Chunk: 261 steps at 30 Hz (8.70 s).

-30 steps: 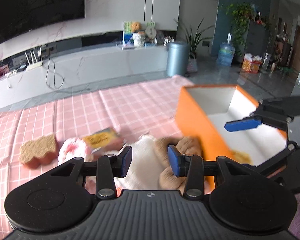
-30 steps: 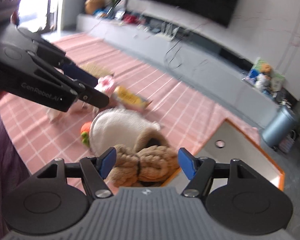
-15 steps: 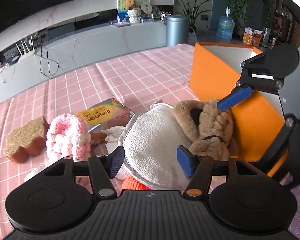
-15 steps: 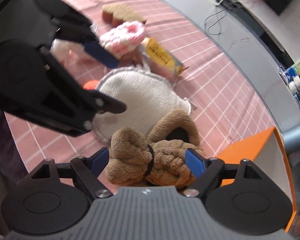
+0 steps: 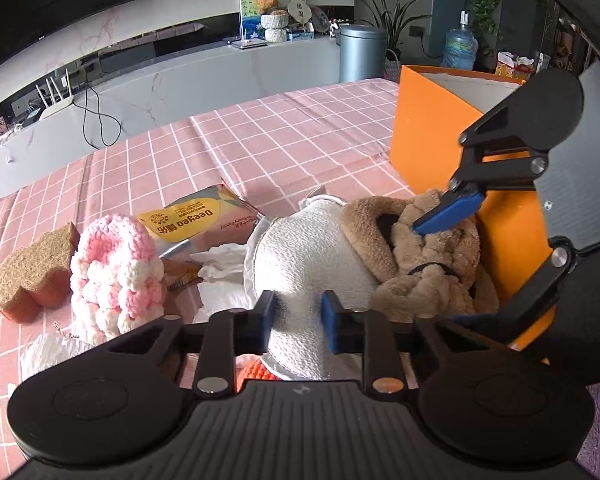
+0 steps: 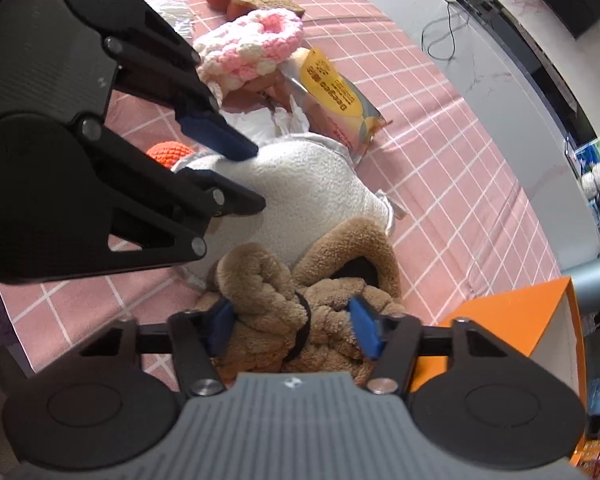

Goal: Organize soft objects
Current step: 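Grasp the brown plush bear with the right gripper while the left gripper grasps the white slipper, then lift the bear and slipper into the orange box and open both grippers, then grasp the orange knitted fruit with the right gripper while the left gripper grasps the plastic bag, then carry the orange fruit and plastic bag toward the orange box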

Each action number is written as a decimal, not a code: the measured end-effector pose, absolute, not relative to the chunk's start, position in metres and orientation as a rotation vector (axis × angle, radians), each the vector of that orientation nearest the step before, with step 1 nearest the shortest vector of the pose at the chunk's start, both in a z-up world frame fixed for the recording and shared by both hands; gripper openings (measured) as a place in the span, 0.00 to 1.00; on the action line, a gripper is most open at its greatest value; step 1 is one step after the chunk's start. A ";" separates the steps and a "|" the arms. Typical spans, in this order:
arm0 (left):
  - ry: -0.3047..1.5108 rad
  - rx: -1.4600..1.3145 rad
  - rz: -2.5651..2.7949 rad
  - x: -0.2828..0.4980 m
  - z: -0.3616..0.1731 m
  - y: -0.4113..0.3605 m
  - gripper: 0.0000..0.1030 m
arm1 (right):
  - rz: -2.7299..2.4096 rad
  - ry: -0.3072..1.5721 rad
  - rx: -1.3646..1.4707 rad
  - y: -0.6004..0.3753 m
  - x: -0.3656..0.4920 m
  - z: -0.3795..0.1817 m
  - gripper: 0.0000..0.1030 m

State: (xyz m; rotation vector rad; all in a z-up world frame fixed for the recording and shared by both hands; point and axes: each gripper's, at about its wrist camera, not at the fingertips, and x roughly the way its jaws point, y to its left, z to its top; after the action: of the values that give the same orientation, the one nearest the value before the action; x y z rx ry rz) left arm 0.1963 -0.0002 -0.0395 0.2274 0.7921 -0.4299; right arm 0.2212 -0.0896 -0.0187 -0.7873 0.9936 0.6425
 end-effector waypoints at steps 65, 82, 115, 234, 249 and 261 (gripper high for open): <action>0.668 0.602 -0.668 0.125 0.027 -0.154 0.14 | 0.362 0.801 -0.645 -0.255 0.141 0.074 0.10; 0.792 0.785 -0.746 0.141 -0.011 -0.187 0.17 | 0.405 0.938 -0.581 -0.283 0.175 0.013 0.11; 0.714 0.559 -0.777 0.135 0.018 -0.165 0.72 | 0.348 0.894 -0.488 -0.289 0.168 0.036 0.64; 0.561 0.060 -0.262 0.092 0.054 0.015 0.58 | 0.377 0.461 -0.084 -0.143 0.070 0.070 0.49; 0.490 0.277 -0.494 0.121 0.057 -0.098 0.58 | 0.209 0.523 -0.197 -0.246 0.092 0.082 0.49; 0.486 0.504 -0.586 0.150 0.030 -0.170 0.58 | 0.156 0.685 -0.301 -0.303 0.152 0.063 0.49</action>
State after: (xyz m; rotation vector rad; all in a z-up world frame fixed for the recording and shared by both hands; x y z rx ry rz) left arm 0.1496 -0.1696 0.0305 0.5039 0.4864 -0.5864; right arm 0.1522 -0.3034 0.0627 -0.3005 0.6854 0.1563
